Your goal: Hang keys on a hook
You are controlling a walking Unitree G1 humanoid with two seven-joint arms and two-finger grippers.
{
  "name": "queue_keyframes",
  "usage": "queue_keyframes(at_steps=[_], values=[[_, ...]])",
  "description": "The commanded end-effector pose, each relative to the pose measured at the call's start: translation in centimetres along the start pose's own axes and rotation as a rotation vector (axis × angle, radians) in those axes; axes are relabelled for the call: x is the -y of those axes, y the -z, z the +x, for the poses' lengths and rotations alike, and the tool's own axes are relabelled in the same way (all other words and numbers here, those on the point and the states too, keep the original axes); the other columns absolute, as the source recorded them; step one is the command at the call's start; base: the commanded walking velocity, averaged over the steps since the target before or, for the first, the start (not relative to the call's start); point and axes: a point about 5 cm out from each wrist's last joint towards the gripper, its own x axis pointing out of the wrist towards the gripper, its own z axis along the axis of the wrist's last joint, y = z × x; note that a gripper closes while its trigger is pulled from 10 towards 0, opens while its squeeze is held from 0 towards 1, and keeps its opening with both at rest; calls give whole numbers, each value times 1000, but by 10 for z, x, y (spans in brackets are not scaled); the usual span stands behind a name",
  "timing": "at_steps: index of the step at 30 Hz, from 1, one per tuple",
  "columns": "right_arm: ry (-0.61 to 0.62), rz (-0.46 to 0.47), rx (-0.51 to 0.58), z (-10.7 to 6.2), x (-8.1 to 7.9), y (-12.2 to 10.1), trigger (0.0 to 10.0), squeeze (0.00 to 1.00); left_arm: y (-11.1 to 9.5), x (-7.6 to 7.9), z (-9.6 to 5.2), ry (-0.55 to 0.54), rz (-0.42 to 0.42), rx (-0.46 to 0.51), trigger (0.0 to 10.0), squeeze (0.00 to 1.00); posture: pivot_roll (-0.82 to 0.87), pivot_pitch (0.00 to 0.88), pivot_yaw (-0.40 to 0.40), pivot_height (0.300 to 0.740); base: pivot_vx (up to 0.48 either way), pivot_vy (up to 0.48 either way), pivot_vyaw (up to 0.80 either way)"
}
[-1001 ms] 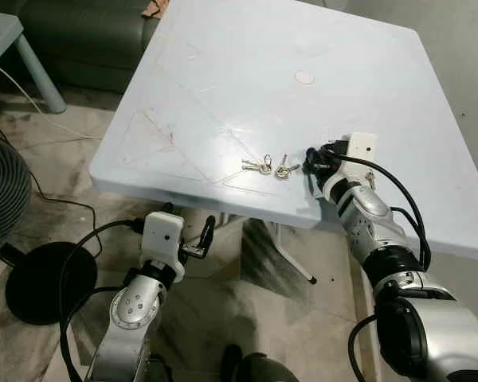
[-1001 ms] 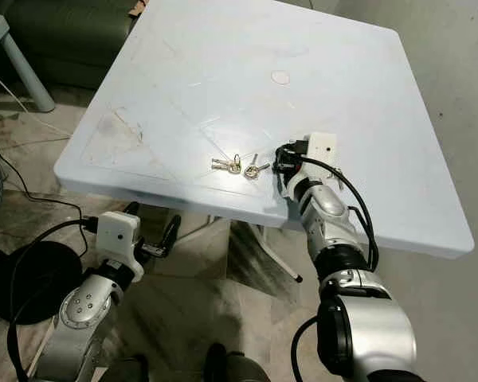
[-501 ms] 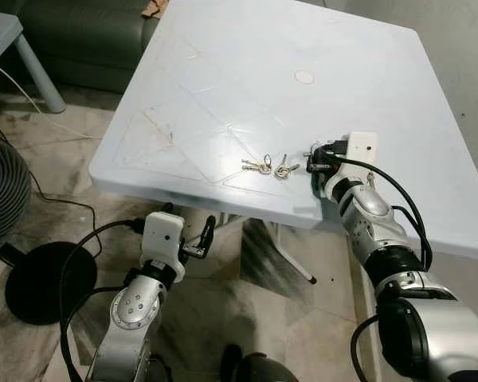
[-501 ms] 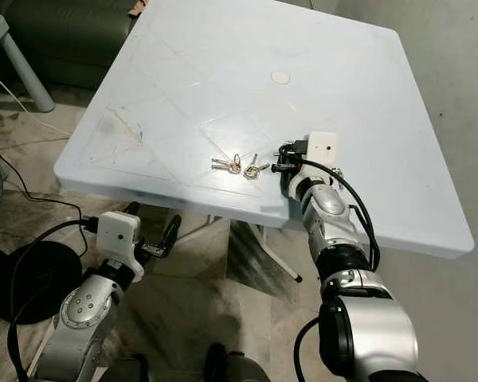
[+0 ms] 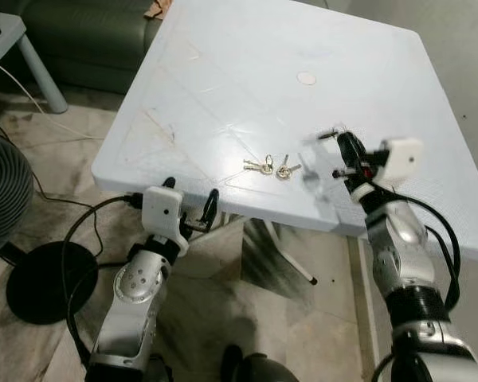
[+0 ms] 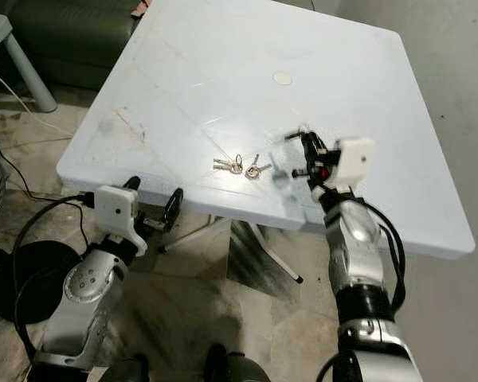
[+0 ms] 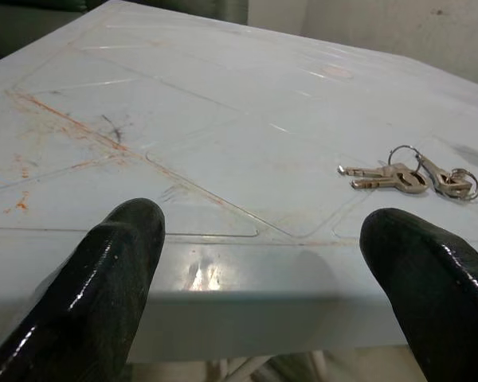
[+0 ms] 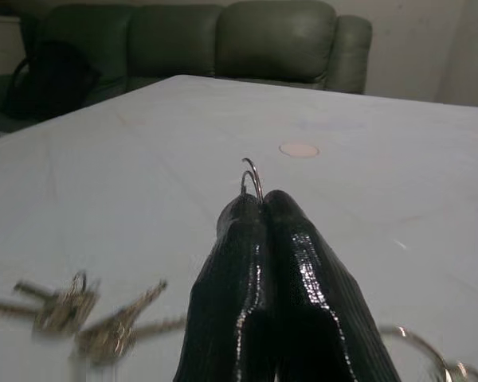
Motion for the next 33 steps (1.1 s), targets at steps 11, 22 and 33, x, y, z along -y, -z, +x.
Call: queue_keyframes(at_steps=[11, 22, 33], values=[[78, -45, 94, -30, 3, -31, 10000, 0, -9, -6, -4, -40, -42, 28, 10000, 0, 119, 188, -117, 740, 0, 0, 0], [233, -76, 85, -52, 9, -37, 10000, 0, -15, -41, 0, -153, -42, 40, 10000, 0, 105, 147, -84, 740, 0, 0, 0], [328, -132, -40, -52, 17, -20, 10000, 0, -12, -53, 24, -172, -14, -5, 10000, 0, 86, 94, -49, 740, 0, 0, -116]])
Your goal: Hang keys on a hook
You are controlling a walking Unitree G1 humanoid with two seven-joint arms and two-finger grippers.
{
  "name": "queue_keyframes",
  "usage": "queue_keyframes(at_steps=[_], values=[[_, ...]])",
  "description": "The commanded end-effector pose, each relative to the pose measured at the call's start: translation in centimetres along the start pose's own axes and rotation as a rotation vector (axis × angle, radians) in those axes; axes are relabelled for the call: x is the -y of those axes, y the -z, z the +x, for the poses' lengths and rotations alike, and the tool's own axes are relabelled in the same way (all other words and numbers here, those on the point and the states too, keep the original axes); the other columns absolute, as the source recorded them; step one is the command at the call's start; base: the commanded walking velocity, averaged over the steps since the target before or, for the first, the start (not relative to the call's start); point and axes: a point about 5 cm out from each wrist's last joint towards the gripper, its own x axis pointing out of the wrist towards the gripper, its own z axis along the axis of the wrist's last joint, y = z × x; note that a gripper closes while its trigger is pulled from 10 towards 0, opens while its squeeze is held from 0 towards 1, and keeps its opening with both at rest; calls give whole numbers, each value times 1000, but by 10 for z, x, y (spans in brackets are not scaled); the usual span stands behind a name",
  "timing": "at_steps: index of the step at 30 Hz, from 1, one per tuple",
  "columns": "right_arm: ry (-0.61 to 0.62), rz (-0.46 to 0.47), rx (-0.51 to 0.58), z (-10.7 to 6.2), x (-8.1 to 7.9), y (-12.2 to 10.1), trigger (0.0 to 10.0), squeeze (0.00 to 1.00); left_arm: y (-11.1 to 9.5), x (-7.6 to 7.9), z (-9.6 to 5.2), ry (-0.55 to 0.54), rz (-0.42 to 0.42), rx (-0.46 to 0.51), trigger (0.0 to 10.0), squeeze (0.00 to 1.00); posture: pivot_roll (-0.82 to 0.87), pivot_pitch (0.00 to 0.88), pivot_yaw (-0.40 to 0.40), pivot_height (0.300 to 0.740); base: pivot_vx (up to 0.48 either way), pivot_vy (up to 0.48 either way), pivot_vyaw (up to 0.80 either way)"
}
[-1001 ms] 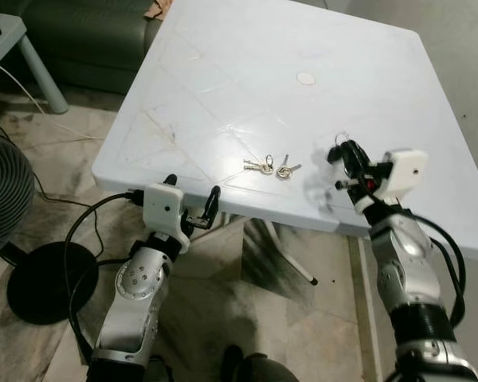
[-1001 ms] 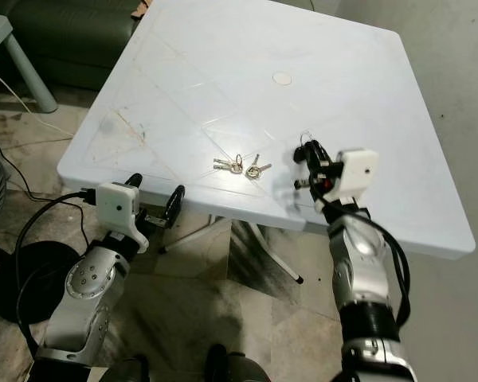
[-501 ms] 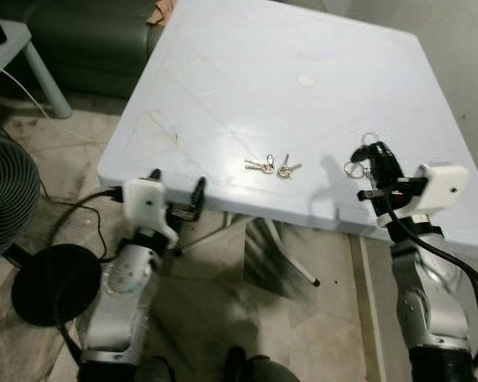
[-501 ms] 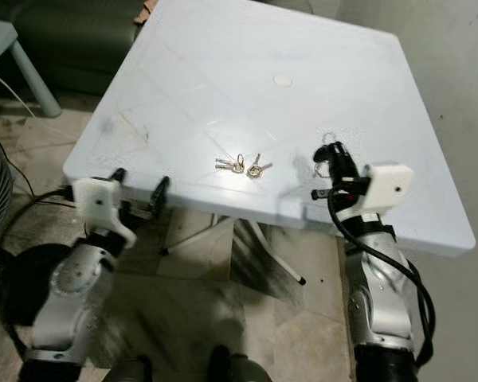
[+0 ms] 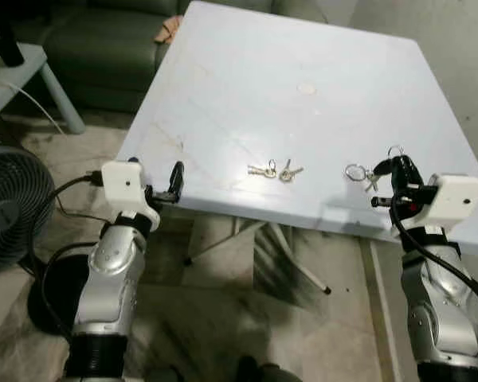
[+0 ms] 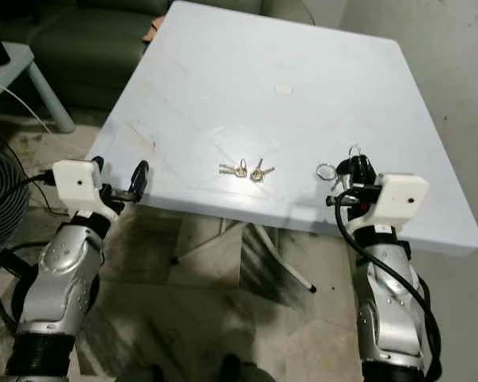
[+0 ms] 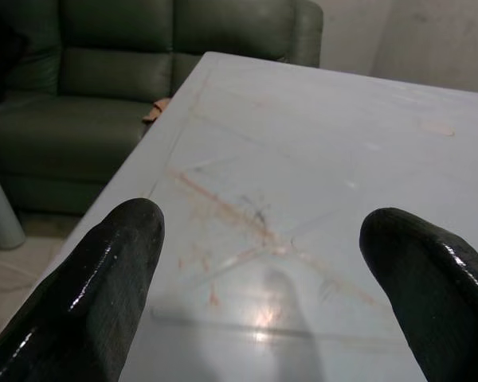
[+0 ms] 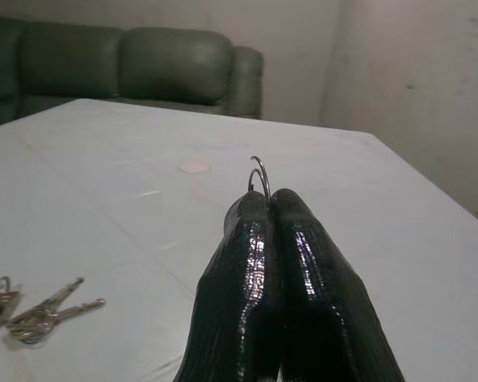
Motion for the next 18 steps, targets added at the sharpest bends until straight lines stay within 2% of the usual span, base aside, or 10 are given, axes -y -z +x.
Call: queue_keyframes(at_steps=[1, 9, 14, 18], values=[[32, -4, -24, 0, 5, 4, 10000, 0, 1, 2, 4, 6, 10, -6, 10000, 0, 84, 91, -47, 740, 0, 0, -775], [50, 1, -40, 2, -1, 9, 10000, 0, 8, 12, 15, 11, -26, -19, 10000, 0, 64, 48, -39, 740, 0, 0, -774], [43, -6, -42, 4, -5, 9, 10000, 0, 13, 20, 18, 29, -23, -25, 10000, 0, 53, 38, -42, 740, 0, 0, -775], [41, -16, -45, 3, -4, 9, 10000, 0, 14, 21, 21, 26, -23, -25, 10000, 0, 54, 27, -44, 740, 0, 0, -772]])
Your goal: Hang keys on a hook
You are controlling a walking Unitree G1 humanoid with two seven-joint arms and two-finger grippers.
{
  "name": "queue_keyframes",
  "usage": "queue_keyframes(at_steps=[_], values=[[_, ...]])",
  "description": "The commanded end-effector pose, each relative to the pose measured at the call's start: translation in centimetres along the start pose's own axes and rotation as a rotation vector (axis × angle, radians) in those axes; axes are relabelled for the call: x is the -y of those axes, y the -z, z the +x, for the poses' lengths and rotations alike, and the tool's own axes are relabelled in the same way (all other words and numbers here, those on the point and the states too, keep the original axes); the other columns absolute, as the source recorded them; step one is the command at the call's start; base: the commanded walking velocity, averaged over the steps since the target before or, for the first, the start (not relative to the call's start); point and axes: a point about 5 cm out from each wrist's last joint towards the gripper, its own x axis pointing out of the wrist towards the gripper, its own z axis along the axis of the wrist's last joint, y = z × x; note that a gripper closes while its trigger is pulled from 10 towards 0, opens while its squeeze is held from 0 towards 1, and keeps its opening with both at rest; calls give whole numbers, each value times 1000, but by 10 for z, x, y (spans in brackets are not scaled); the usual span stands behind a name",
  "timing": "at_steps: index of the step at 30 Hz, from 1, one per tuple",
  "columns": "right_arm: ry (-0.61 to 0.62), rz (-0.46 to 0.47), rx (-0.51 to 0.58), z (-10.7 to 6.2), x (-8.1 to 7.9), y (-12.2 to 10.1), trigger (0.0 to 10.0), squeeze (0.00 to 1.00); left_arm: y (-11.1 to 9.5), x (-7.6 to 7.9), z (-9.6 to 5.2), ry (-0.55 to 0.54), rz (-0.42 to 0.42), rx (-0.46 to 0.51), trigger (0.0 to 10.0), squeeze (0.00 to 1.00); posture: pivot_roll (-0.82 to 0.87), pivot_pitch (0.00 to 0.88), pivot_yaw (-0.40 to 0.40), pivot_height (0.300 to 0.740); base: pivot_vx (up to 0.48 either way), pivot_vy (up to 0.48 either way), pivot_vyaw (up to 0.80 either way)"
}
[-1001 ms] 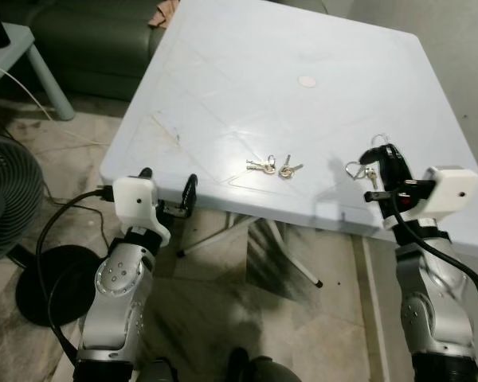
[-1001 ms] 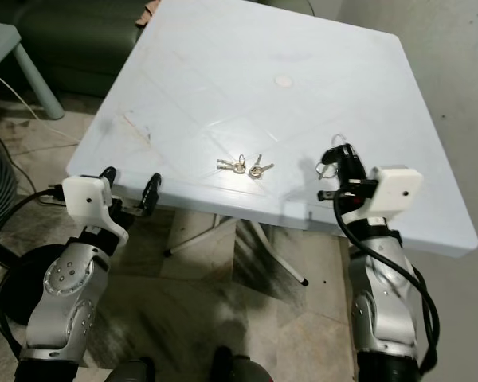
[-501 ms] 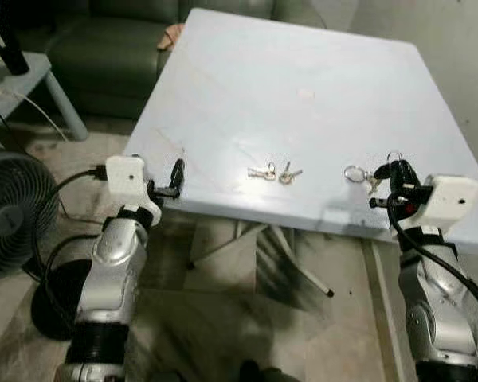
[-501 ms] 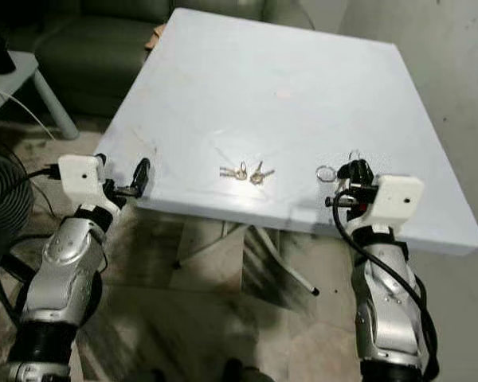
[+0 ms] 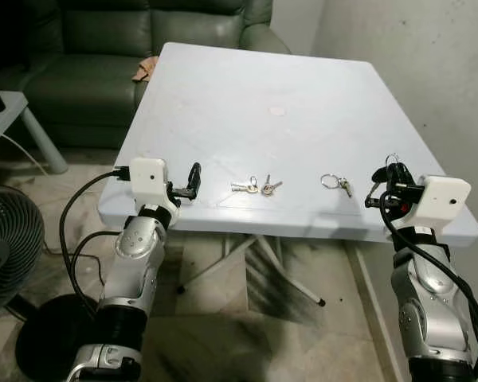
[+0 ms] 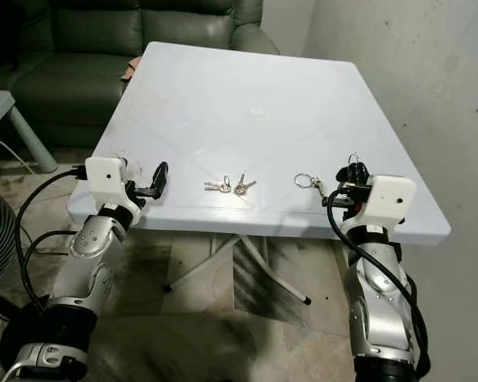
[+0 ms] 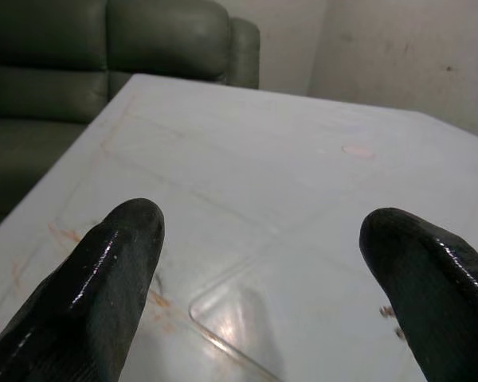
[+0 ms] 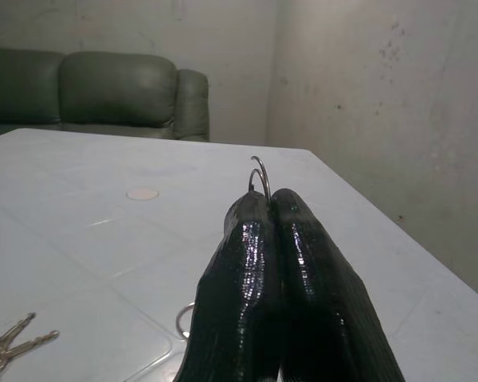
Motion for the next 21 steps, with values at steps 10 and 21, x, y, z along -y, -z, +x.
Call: queue_keyframes(at_steps=[10, 21], values=[[20, -6, -15, 2, 0, 2, 10000, 0, -1, -4, 10, -12, 3, -1, 10000, 0, 51, 16, -37, 740, 0, 0, -769], [22, -10, -25, 0, 0, 4, 10000, 0, 2, -7, 11, -40, -5, -14, 10000, 0, 53, 15, -39, 740, 0, 208, -769]])
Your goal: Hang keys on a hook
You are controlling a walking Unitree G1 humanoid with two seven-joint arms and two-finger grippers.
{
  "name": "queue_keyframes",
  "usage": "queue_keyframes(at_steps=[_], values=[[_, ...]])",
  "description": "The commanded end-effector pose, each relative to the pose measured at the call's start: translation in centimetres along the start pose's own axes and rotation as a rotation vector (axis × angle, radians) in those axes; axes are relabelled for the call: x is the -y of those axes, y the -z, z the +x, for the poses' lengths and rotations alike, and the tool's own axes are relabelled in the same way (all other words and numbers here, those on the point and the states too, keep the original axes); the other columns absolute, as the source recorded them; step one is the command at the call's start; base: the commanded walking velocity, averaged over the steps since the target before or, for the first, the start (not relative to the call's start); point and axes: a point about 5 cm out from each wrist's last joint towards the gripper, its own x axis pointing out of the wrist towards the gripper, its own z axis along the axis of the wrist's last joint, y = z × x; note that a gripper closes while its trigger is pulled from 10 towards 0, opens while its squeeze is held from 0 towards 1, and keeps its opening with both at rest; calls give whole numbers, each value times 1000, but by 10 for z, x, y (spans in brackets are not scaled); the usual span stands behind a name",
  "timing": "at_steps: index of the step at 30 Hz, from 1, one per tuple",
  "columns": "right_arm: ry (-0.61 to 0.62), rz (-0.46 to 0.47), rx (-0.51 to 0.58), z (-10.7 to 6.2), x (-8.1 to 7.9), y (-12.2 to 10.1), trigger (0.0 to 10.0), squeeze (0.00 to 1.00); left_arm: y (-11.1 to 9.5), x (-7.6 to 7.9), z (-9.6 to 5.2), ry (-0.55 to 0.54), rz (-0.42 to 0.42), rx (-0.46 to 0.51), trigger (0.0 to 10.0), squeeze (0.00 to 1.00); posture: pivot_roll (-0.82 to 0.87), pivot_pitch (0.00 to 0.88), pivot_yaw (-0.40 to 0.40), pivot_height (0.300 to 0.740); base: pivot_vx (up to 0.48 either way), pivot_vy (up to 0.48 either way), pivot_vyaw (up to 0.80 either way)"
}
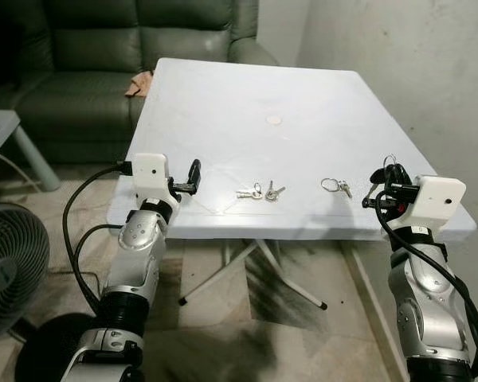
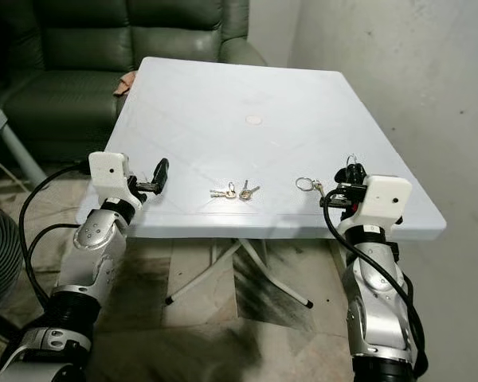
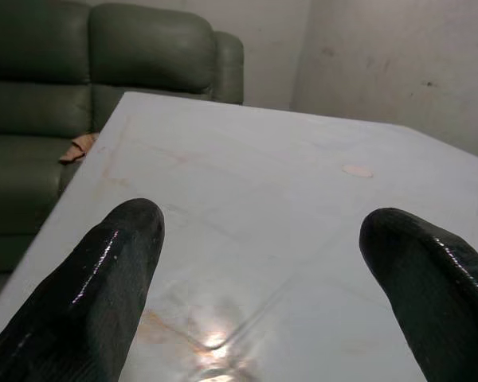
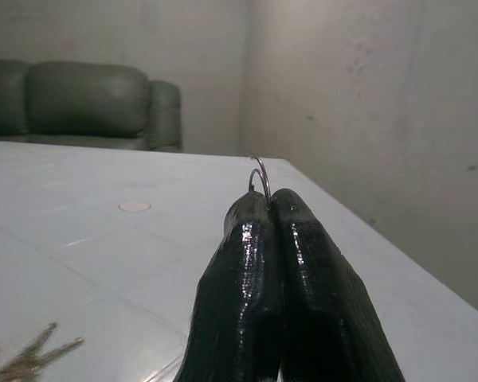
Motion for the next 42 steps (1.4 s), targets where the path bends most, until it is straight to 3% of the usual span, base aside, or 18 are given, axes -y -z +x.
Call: queue_keyframes(at_steps=[1, 20, 42], values=[[14, -6, -12, 0, 4, 2, 10000, 0, -3, 2, 3, -3, -7, 5, 10000, 0, 55, 14, -40, 740, 0, 0, -769], [11, -16, -21, -1, 4, 3, 10000, 0, -3, -1, 4, -17, 13, 0, 10000, 0, 58, 25, -48, 740, 0, 0, -769], [0, -27, -38, -2, 5, 2, 10000, 0, -2, 7, -5, 48, 42, 15, 10000, 0, 62, 77, -59, 740, 0, 0, -767]])
